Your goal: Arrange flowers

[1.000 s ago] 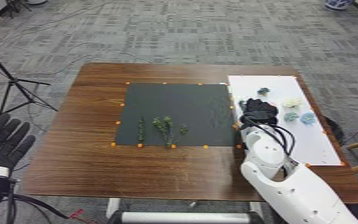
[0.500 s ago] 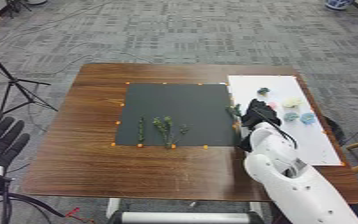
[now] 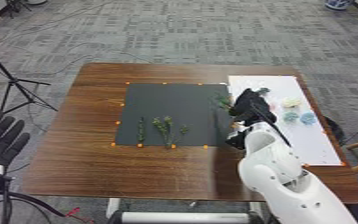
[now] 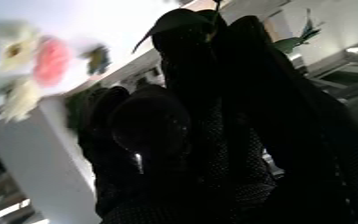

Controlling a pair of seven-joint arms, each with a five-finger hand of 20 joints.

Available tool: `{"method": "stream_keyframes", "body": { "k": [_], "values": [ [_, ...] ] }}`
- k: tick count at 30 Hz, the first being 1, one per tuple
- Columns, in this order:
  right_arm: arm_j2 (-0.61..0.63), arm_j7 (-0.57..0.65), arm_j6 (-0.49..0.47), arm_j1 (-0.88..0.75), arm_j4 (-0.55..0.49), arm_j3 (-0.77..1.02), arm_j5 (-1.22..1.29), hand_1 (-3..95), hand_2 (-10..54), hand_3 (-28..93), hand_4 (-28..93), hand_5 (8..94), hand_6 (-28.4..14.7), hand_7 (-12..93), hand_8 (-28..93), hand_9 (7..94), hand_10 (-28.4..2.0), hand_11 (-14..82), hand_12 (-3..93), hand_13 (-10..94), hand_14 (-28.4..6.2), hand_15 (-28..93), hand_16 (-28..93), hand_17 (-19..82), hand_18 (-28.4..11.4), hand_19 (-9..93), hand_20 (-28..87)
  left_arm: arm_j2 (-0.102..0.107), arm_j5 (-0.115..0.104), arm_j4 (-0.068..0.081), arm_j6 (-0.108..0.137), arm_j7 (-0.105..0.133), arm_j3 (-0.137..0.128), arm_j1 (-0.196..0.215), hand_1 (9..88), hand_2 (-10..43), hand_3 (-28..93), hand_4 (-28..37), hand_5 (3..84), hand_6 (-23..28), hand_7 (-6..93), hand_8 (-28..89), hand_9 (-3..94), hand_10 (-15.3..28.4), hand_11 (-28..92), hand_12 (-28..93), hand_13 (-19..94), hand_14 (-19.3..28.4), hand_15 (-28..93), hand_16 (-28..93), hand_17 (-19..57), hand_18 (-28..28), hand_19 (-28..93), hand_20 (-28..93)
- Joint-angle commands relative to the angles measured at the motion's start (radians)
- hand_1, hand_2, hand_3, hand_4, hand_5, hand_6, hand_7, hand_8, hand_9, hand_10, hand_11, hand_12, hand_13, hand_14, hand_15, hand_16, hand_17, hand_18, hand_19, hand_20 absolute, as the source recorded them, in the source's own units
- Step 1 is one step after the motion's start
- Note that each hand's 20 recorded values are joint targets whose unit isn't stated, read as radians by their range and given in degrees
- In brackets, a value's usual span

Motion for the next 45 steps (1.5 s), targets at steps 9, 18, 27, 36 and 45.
{"method": "stream_keyframes", "body": {
  "k": [9,18,27,36,45],
  "values": [
    [-0.206,-0.006,-0.092,0.022,0.072,-0.101,-0.047,56.2,-9.5,70,-19,78.3,-2.9,30,23,87.4,-11.3,22.3,43.0,85,-5.5,65,35,43,-28.4,92,38,0.029,0.023,0.02,0.018,-0.048,0.069,-0.071,23.3,19.3,65,-28.3,37.7,8.1,9.3,-7,33.5,13.9,17,14,24,13.4,25,-2,-3.4,10.5,18,13],
    [-0.214,0.017,-0.182,0.004,0.125,-0.109,-0.094,55.7,-9.5,70,-20,76.9,-3.2,32,22,87.3,-11.8,22.1,41.9,85,-5.4,64,35,43,-28.4,92,38,0.013,0.032,0.014,0.018,-0.042,0.057,-0.053,23.4,19.5,65,-28.3,37.7,8.1,9.9,-7,33.5,13.9,17,14,24,13.5,25,-1,-3.4,10.4,18,13],
    [-0.22,0.039,-0.215,-0.02,0.132,-0.078,-0.096,51.9,-9.5,68,-19,74.2,-4.3,31,20,85.7,-13.7,25.5,36.8,84,-5.7,64,36,43,-28.4,92,37,0.002,0.027,0.009,0.016,-0.039,0.056,-0.041,23.4,19.7,65,-28.3,37.7,8.1,10.7,-7,33.6,14.1,17,14,24,13.5,26,-2,-3.4,10.4,18,13],
    [-0.23,0.043,-0.217,-0.015,0.151,-0.046,-0.11,44.5,-9.5,73,-21,64.5,-9.4,11,-7,83.1,-16.1,27.8,29.0,83,-5.9,63,36,42,-28.4,91,37,0.003,0.017,0.0,0.041,-0.009,0.056,-0.029,23.6,18.9,66,-28.3,37.7,8.1,11.0,-7,33.5,14.0,18,14,24,13.4,26,-1,-3.4,10.4,18,13],
    [-0.171,0.018,-0.138,-0.059,0.097,-0.043,-0.187,38.7,-9.0,71,-19,59.5,-11.2,9,-7,79.1,-18.0,29.8,26.0,83,-6.3,63,36,41,-28.4,91,37,-0.004,0.014,-0.003,0.05,-0.007,0.053,-0.027,23.8,19.0,66,-28.3,38.0,8.4,11.7,-7,33.6,14.1,18,14,24,13.4,28,-2,-3.4,10.4,18,13]
  ]
}}
